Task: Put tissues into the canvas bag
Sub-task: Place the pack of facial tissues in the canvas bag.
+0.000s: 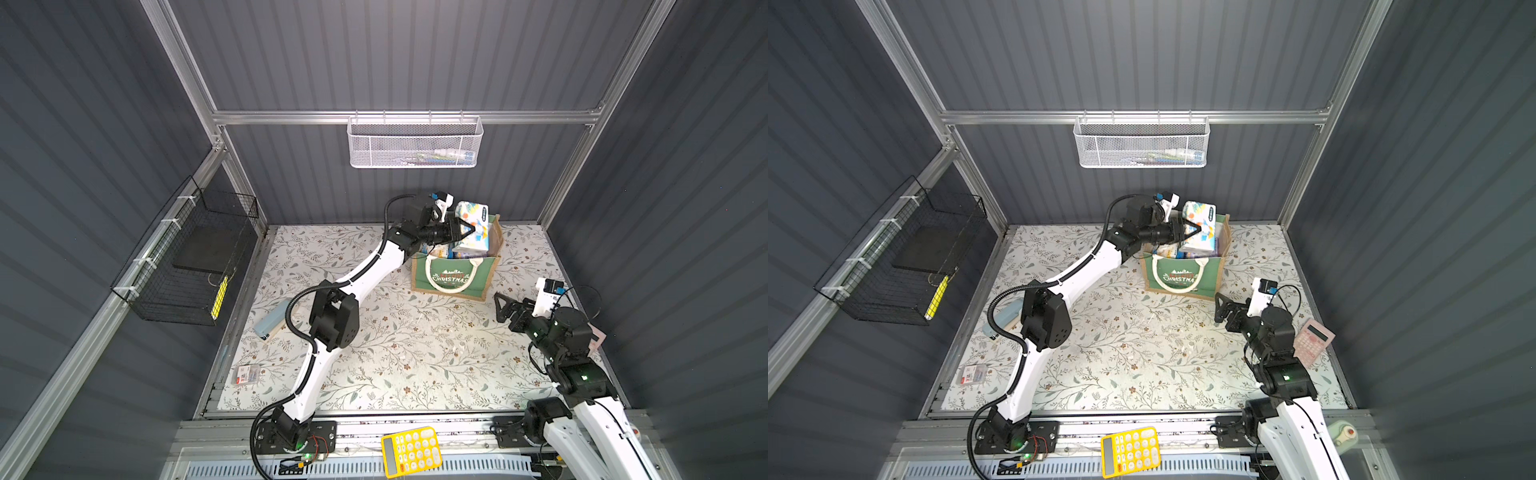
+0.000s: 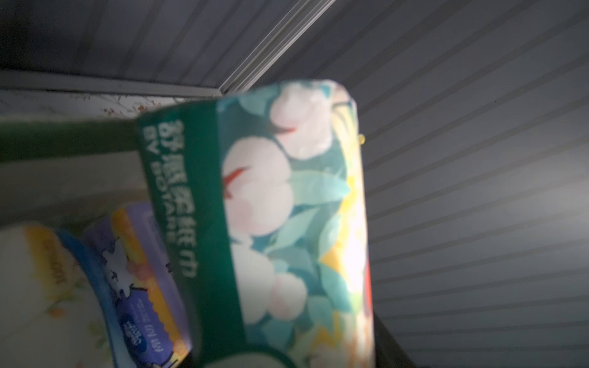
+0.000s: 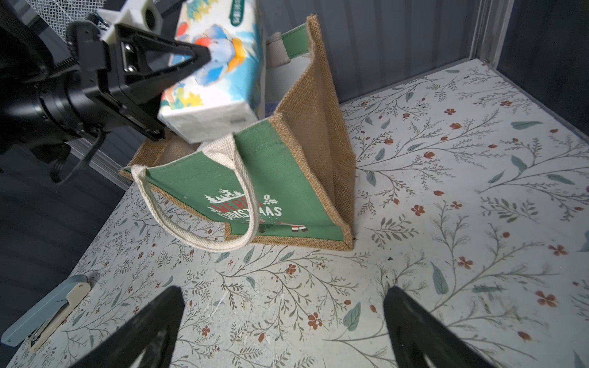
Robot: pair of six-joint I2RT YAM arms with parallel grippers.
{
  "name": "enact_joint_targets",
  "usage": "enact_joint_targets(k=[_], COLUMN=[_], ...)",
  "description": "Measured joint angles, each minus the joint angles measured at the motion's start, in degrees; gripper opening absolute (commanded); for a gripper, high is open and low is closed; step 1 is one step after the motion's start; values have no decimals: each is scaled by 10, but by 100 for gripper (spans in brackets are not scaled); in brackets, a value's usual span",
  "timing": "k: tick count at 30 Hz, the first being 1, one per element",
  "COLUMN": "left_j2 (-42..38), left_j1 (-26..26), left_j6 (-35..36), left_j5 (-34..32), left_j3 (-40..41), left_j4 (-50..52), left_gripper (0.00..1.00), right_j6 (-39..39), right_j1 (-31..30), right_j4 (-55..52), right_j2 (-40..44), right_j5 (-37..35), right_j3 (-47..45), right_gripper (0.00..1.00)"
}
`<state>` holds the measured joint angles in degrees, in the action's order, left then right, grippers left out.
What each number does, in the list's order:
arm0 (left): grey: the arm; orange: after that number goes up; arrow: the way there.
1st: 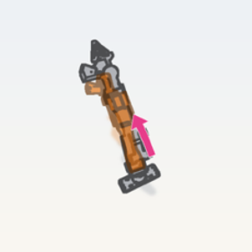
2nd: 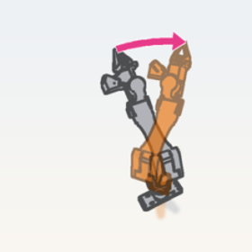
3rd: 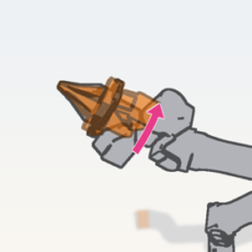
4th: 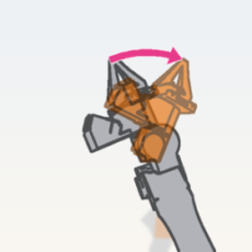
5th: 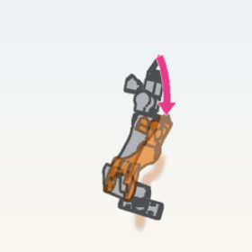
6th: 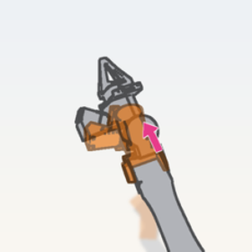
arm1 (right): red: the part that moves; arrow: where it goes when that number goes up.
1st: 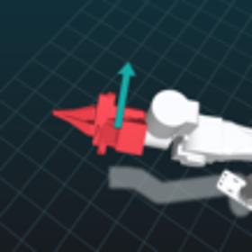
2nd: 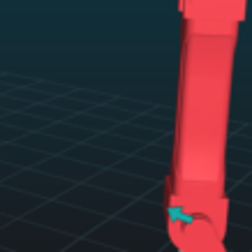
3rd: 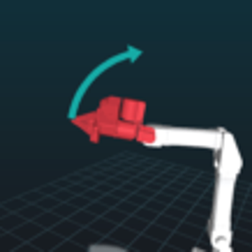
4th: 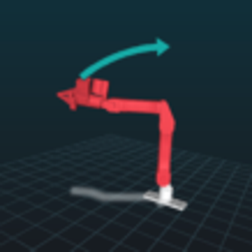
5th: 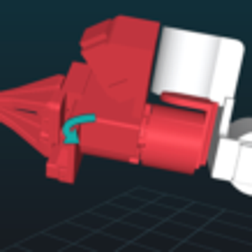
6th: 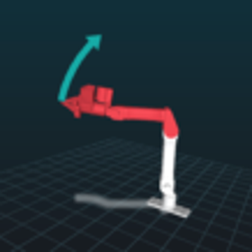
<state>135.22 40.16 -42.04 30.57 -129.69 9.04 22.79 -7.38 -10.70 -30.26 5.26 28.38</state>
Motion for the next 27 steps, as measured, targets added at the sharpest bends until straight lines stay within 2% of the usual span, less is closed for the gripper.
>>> enact_joint_targets(k=[5, 9, 16, 17, 19, 24, 27], left_j2=[31, 34, 33, 33, 29, -52, -160], left_j1=[12, 17, 16, 16, 17, 14, 14], left_j6=[14, 31, 63, 72, 92, 150, 194], left_j5=[-19, -34, -74, -85, -111, -175, -221], left_j3=[-13, -36, -56, -63, -80, -67, 4], left_j4=[46, 82, 117, 131, 158, 207, 206], left_gripper=[61, 77, 94, 100, 100, 100, 100], right_j6=[2, 2, -8, -10, -14, -30, -41], right_j1=[6, 17, 41, 44, 48, 54, 56], right_j4=[5, 5, 5, 5, 4, 8, 42], right_j2=[-4, -11, -29, -31, -34, -35, -34], right_j5=[0, 0, 0, 0, -1, -12, -25], right_j3=[-3, -6, -6, -6, -6, -6, -20], right_gripper=[99, 99, 99, 99, 99, 99, 99])
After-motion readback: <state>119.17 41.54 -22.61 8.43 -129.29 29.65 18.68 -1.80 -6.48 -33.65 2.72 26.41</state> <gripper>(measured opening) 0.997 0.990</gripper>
